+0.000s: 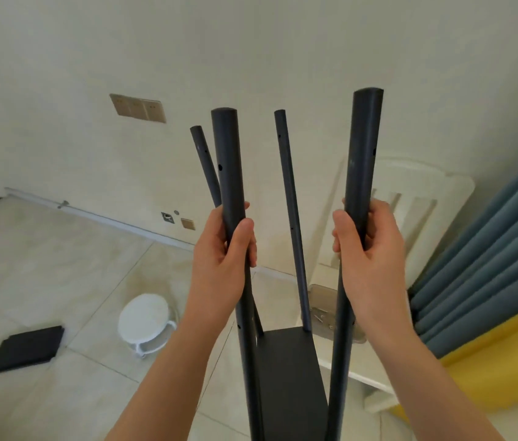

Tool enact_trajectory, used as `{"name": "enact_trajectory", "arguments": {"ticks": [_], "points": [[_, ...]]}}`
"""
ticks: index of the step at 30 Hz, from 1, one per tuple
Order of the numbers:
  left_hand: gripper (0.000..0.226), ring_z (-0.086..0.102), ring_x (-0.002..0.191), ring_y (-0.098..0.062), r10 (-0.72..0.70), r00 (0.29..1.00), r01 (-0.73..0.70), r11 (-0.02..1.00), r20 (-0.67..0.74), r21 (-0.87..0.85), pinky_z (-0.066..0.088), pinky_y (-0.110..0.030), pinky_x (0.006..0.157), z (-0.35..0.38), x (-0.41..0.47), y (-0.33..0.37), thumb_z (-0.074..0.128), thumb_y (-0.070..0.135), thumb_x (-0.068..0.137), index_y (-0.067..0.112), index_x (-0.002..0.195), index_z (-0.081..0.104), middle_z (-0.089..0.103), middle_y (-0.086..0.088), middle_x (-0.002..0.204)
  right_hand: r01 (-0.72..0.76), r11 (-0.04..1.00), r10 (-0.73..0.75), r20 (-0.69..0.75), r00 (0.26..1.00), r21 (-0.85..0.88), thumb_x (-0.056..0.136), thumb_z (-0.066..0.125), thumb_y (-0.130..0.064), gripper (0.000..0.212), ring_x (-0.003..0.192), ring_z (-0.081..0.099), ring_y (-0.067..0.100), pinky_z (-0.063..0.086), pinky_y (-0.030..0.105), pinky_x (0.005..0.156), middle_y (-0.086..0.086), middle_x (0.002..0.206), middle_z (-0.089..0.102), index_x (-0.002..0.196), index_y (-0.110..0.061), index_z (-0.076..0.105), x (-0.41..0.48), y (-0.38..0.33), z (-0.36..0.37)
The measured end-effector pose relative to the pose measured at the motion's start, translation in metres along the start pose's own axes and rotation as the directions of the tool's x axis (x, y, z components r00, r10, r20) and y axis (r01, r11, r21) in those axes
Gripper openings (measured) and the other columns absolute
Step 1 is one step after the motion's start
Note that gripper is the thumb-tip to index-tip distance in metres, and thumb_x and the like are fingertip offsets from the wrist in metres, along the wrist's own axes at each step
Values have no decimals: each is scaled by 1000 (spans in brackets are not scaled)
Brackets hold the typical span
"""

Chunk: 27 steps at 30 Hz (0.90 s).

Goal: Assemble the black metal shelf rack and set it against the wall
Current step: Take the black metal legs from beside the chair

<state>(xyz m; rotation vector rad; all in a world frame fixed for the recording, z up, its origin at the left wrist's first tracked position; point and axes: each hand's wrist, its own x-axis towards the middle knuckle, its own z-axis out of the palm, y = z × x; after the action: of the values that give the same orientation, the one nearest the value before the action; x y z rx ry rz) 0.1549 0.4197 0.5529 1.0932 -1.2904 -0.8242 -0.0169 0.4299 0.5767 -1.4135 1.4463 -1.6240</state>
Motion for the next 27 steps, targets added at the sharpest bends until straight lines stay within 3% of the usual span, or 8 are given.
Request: {"name": "enact_trajectory", "arguments": {"ticks": [5, 10, 14, 21, 27], "points": [[11, 57, 62, -13, -38, 996, 43, 998, -86, 51, 55, -27, 67, -90, 11, -17, 52, 37, 100, 42, 104, 61, 58, -1, 67, -50, 998, 44, 116, 992, 46, 95, 57, -37, 26, 79, 62, 7, 51, 13, 71, -6, 90, 62, 116, -23, 55, -13, -6, 92], [11, 58, 62, -10, -57, 984, 75, 992, -171, 103, 53, -16, 68, -180, 17, -35, 52, 40, 98, 44, 105, 60, 58, 3, 66, -86, 995, 70, 244, 967, 57, 94, 56, -39, 26, 78, 62, 11, 52, 14, 71, -2, 88, 62, 114, -24, 54, -30, -9, 184], [15, 59, 64, -9, -93, 967, 120, 987, -239, 102, 52, -15, 69, -245, 17, -48, 55, 29, 101, 41, 108, 60, 59, 4, 69, -108, 992, 79, 336, 939, 69, 94, 57, -38, 25, 78, 63, 8, 52, 12, 72, -2, 88, 62, 113, -23, 54, -44, -10, 251], [20, 61, 66, -6, -172, 893, 229, 969, -416, 89, 51, -11, 70, -337, 19, -74, 57, 22, 102, 36, 114, 60, 61, 6, 74, -149, 986, 87, 546, 833, 70, 95, 58, -33, 25, 80, 66, 6, 51, 9, 69, -6, 90, 64, 117, -24, 51, -54, -8, 360], [18, 65, 71, -11, -233, 798, 312, 949, -555, 50, 52, -12, 72, -401, 32, -99, 59, 23, 100, 34, 113, 61, 65, 3, 79, -157, 985, 68, 683, 727, 69, 95, 59, -36, 17, 83, 67, 8, 52, 11, 69, -7, 91, 64, 108, -39, 49, -52, 0, 452]]}}
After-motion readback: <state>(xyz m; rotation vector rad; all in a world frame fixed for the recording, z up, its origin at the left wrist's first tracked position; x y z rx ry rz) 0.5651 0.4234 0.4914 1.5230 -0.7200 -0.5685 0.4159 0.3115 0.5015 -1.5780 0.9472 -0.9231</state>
